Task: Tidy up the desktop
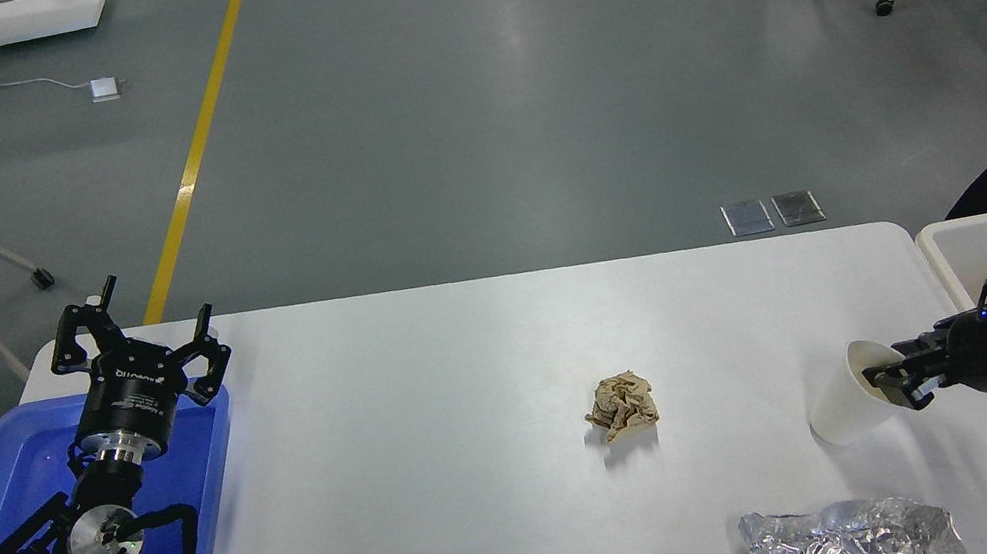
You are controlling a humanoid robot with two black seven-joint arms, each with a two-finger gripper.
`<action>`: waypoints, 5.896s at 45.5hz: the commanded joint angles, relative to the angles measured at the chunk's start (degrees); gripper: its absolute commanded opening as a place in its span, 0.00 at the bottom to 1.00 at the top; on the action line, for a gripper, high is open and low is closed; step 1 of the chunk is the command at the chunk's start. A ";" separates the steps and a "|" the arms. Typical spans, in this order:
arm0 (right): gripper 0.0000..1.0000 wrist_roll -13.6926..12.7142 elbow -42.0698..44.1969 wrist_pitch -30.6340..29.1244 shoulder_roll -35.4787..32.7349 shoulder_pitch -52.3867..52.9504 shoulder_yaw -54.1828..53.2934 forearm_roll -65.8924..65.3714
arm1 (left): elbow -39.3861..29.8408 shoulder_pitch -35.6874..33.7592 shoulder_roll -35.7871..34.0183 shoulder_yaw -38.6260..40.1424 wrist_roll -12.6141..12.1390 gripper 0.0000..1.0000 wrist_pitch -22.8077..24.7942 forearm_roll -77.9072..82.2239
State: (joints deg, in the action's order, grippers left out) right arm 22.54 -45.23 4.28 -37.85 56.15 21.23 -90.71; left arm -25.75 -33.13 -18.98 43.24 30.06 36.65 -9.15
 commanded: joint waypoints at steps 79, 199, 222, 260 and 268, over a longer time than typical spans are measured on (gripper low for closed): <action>0.00 14.82 -8.58 -15.44 -25.00 30.78 -0.14 48.16 | 0.00 0.00 0.00 0.01 0.00 1.00 0.00 0.01; 1.00 -23.07 39.52 2.23 9.11 -10.54 -28.96 72.34 | 0.00 0.00 0.00 0.01 0.00 1.00 0.00 0.01; 1.00 -22.80 16.42 2.31 -1.00 1.07 -66.30 72.34 | 0.00 0.00 0.00 0.01 0.00 1.00 0.00 -0.08; 1.00 2.42 -3.81 -2.96 10.94 -23.10 -88.82 69.97 | 0.00 0.00 0.00 0.01 0.00 1.00 0.00 -0.08; 1.00 4.88 -3.29 -2.87 15.87 -26.09 -88.20 64.17 | 0.00 0.00 0.00 0.01 0.00 1.00 0.00 -0.08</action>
State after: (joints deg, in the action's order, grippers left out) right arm 24.11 -47.33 1.94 -28.44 36.14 -64.67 -21.29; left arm -25.74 -33.14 -18.98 43.24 30.07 36.65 -9.20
